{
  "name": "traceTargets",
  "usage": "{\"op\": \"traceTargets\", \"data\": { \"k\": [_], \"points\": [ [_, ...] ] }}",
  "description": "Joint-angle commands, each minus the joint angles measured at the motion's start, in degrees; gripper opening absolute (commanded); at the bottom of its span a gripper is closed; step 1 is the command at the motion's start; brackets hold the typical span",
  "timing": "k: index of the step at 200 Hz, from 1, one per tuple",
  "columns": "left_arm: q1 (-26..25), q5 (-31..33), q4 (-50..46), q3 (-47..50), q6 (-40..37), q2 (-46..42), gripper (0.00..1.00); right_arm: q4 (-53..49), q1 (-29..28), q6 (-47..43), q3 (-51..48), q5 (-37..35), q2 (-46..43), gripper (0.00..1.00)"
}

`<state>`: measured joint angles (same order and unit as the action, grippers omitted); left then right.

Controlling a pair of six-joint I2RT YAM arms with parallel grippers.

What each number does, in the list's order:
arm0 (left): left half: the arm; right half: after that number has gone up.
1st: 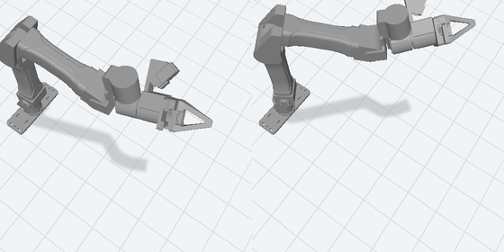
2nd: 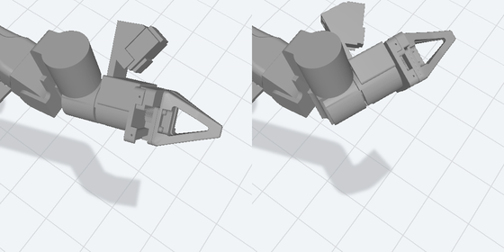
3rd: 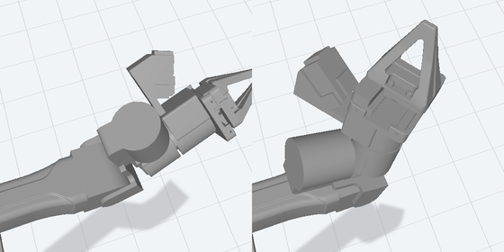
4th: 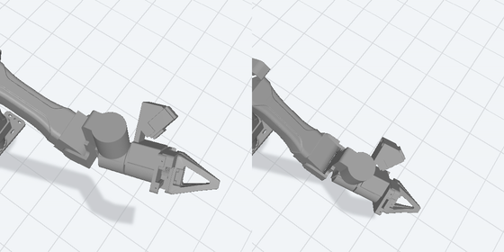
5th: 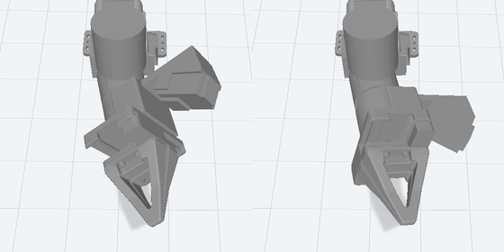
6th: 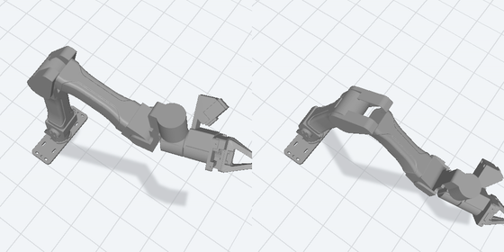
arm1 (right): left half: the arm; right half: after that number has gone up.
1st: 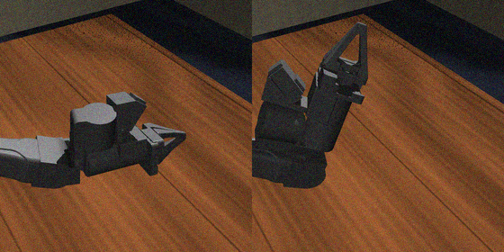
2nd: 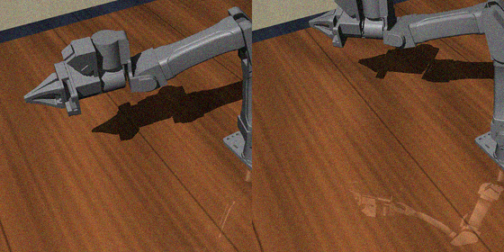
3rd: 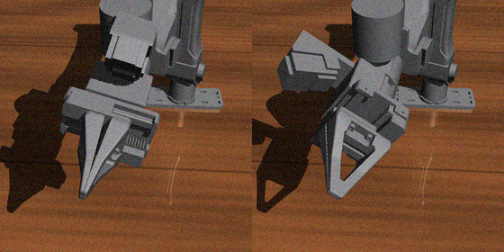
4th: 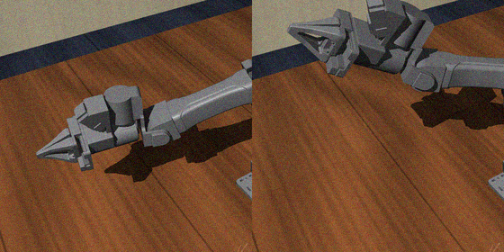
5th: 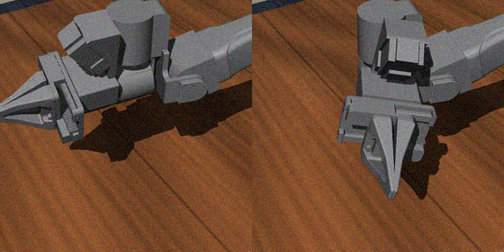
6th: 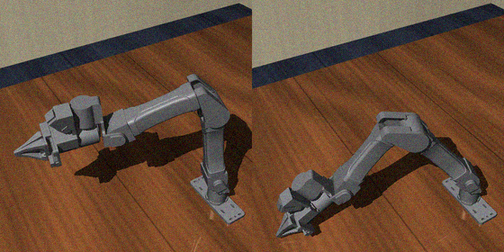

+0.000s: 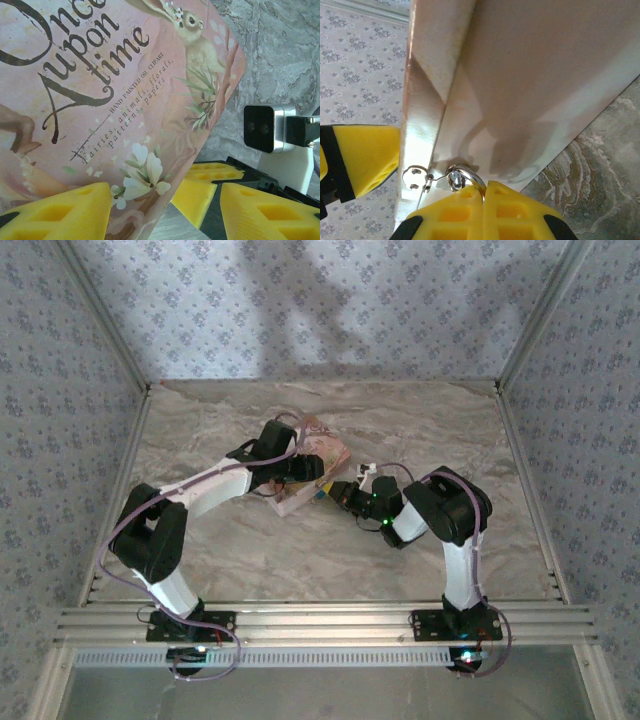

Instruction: Unlock the padlock with the key

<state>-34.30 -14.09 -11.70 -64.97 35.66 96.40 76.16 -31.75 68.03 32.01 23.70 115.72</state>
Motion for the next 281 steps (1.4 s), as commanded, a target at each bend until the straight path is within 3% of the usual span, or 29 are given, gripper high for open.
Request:
{"op": "traceTargets", "data": {
  "k": [1,66,142,205,281],
  "points": [
    [-1.56,-2.35,-7.02,2.67,1.74,0.54,0.61,3.99,0.48,1.64,0.73,-2.99,-1.55,0.0],
    [-1.59,-1.9,-7.87,1.48,1.1,0.03,0.63,3.9,1.72,0.88,-1.96,-4.76,-2.5,0.0],
    [0.18,-0.13,-9.54,-3.91,-0.58,-3.4,0.73,-0.54,4.41,-4.05,-7.04,-5.25,-9.1,0.0],
    [0.79,4.9,-6.53,-0.02,-2.24,-14.22,0.83,-18.72,5.38,-14.25,-6.85,-3.95,-20.7,0.0],
    [1.68,15.52,3.09,17.13,-3.24,-34.88,0.94,-45.01,5.68,-27.7,-1.89,-0.01,-33.82,0.0]
  ]
}}
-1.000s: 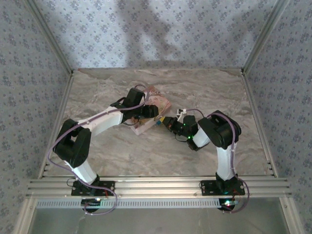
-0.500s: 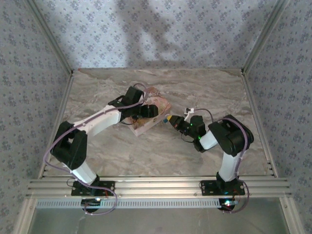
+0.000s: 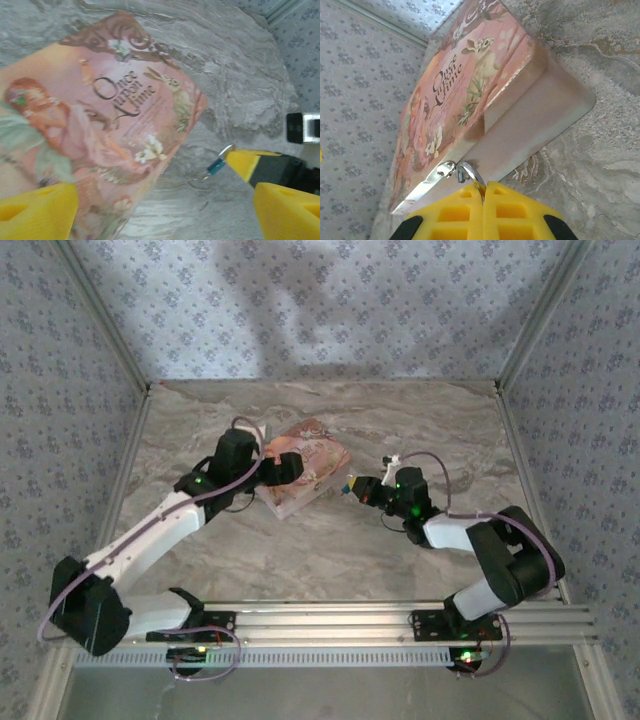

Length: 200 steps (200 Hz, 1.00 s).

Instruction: Unlock the padlock with the key

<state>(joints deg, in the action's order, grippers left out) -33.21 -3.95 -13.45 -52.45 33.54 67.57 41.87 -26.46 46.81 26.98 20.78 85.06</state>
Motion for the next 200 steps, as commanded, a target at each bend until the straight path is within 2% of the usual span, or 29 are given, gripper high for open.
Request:
{"op": "traceTargets", "data": {
  "k": [1,32,59,93,129,164,200],
  "points": [
    [0.64,5.54,4.97,4.8,-1.11,-6.4,0.94,-10.82,0.37,-6.6,3.19,3.07,-3.33,0.0],
    [2.04,8.22,6.69,10.23,-1.37,-13.72,0.98,-20.44,0.54,-10.24,4.02,2.8,-8.54,0.0],
    [3.01,10.48,5.56,12.69,-1.54,-18.15,0.98,-33.58,0.9,-18.83,5.55,1.53,-14.5,0.0],
    [3.79,13.44,4.99,14.78,-1.9,-21.69,0.98,-47.6,1.17,-25.27,7.76,0.33,-20.81,0.0],
    [4.41,16.75,5.06,16.63,-1.65,-24.55,0.98,-60.07,1.33,-27.11,9.33,-1.39,-25.78,0.0],
    [5.04,17.31,4.95,17.2,-1.41,-25.21,0.98,-71.76,1.38,-26.64,11.23,-1.79,-28.51,0.0],
    [5.0,17.34,4.93,17.38,-0.99,-25.17,0.98,-78.6,0.98,-26.24,10.97,-0.56,-30.36,0.0]
  ]
}}
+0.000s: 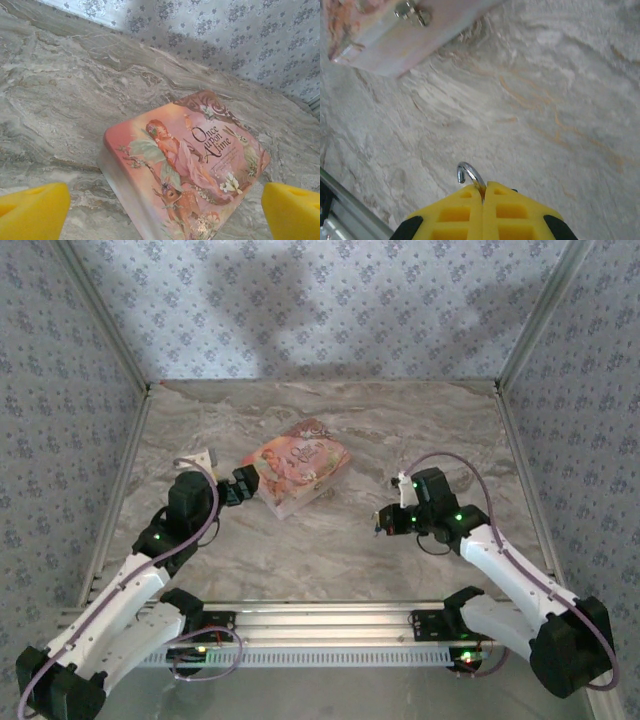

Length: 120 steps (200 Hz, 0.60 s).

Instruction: Unlock the padlock with the key

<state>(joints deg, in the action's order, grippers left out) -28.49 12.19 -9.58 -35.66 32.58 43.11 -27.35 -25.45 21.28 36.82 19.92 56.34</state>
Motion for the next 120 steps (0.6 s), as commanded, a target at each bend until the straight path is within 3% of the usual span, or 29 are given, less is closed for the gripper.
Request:
{"op": "traceTargets", "data": {
  "k": [1,120],
  "points": [
    [0.32,1.19,1.01,0.59,-0.04,-0.73,0.98,-9.47,-0.03,-0.71,1.14,0.29,-1.65,0.0],
    [0.53,0.59,-0.25,1.14,0.9,-0.52,0.98,-1.81,-2.87,-0.88,-4.13,0.79,7.31,0.0]
  ]
}}
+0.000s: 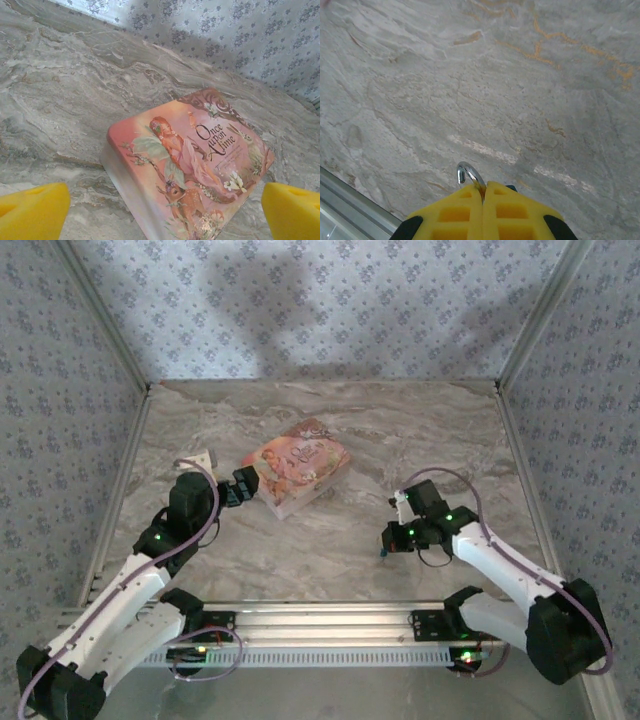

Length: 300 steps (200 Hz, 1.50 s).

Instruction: Unlock the padlock with the key

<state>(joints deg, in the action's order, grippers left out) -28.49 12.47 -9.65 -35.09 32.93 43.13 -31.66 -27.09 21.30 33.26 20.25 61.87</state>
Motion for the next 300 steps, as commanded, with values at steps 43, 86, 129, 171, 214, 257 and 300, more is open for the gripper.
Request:
{"op": "traceTargets", "data": {
  "k": [43,86,129,171,214,257,300],
  "points": [
    [0.59,-0.02,-0.17,0.55,0.67,-0.43,0.98,5.2,-3.27,-1.35,-0.56,-0.58,7.03,0.0],
    [0.62,-0.34,-0.7,0.56,0.81,-0.57,0.98,6.48,-4.97,-1.47,0.71,-1.37,11.76,0.0],
    [0.6,-0.34,-0.75,0.55,0.82,-0.55,0.98,6.91,-6.65,-1.69,2.41,-2.84,16.16,0.0],
    [0.6,-0.34,-0.98,0.46,0.82,-0.54,0.98,7.05,-7.62,-1.45,3.19,-3.57,18.37,0.0],
    [0.57,-0.44,-1.07,0.34,0.82,-0.62,0.98,6.84,-7.8,-1.44,3.21,-4.13,18.2,0.02],
    [0.62,-0.68,-1.16,0.2,1.0,-0.75,0.98,6.69,-7.8,-1.26,3.31,-5.5,16.58,0.15],
    [0.57,-1.02,-0.64,0.11,1.16,-0.58,0.98,6.8,-7.63,-1.33,3.25,-8.12,11.96,0.28]
  ]
}}
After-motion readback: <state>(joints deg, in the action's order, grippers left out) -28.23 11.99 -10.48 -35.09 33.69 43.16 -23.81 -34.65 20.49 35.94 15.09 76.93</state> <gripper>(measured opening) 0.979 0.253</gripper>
